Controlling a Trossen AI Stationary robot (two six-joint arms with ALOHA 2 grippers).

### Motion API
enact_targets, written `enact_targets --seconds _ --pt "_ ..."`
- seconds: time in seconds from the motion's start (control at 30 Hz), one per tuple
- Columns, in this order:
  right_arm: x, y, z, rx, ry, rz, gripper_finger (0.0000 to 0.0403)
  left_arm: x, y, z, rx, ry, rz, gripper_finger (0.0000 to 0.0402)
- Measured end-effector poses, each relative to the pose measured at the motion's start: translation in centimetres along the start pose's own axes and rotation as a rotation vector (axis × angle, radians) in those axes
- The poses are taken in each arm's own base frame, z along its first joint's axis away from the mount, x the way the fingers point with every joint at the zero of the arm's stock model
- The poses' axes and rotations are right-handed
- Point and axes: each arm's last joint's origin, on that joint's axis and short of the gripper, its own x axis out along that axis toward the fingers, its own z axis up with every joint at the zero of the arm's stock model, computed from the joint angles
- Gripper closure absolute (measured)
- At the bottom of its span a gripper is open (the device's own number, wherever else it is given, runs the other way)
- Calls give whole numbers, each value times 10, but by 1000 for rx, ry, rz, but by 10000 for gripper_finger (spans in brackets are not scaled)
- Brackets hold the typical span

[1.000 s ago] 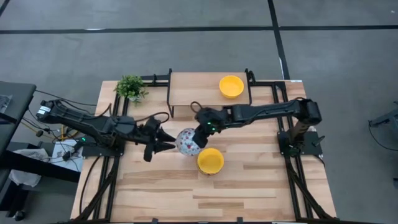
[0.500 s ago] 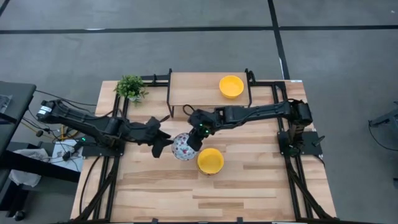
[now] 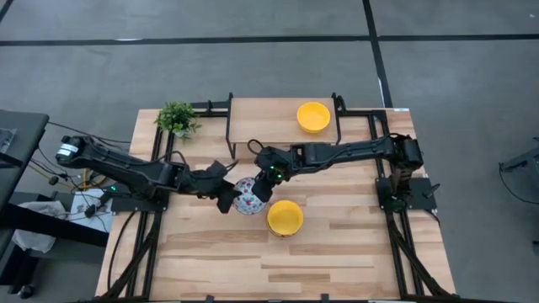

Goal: Pick & Place Mini bowls
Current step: Put the red and blue bowl on the shelf

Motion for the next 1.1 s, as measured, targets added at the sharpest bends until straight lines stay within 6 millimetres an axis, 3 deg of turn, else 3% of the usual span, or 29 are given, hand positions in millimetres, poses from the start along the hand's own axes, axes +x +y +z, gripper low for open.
enact_targets --seconds 0.5,1.1 --pt "0 1 0 6 3 13 403 1 4 7 -223 -6 -8 238" --pt "0 0 -3 16 36 17 403 -6 10 16 -269 19 -64 239"
